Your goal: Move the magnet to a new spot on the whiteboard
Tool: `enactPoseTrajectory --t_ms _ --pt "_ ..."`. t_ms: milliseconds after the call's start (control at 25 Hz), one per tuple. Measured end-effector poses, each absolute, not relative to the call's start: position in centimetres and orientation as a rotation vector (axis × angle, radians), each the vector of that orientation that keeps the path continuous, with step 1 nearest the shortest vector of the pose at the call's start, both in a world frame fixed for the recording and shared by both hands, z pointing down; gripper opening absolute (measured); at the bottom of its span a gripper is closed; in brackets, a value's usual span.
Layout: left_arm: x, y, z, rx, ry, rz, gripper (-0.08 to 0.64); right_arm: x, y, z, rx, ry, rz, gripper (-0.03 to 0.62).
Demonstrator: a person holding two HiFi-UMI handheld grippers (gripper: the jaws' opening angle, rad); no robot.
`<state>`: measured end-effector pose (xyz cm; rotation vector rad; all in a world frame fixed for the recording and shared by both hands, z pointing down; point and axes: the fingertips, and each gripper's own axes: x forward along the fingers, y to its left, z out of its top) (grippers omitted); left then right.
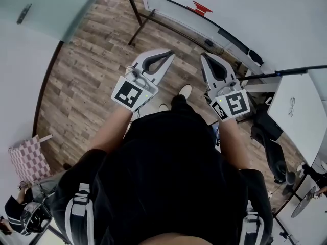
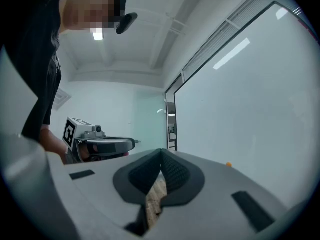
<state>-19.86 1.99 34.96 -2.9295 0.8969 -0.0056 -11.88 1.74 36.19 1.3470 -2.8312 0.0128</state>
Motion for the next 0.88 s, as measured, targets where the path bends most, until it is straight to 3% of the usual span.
enactPoseTrajectory --t_ms 880 --pt "-11.0 -14.7 35.2 -2.995 0.855 0.0 0.005 -1.9 -14.7 36.8 1.405 -2.837 0.061 0.002"
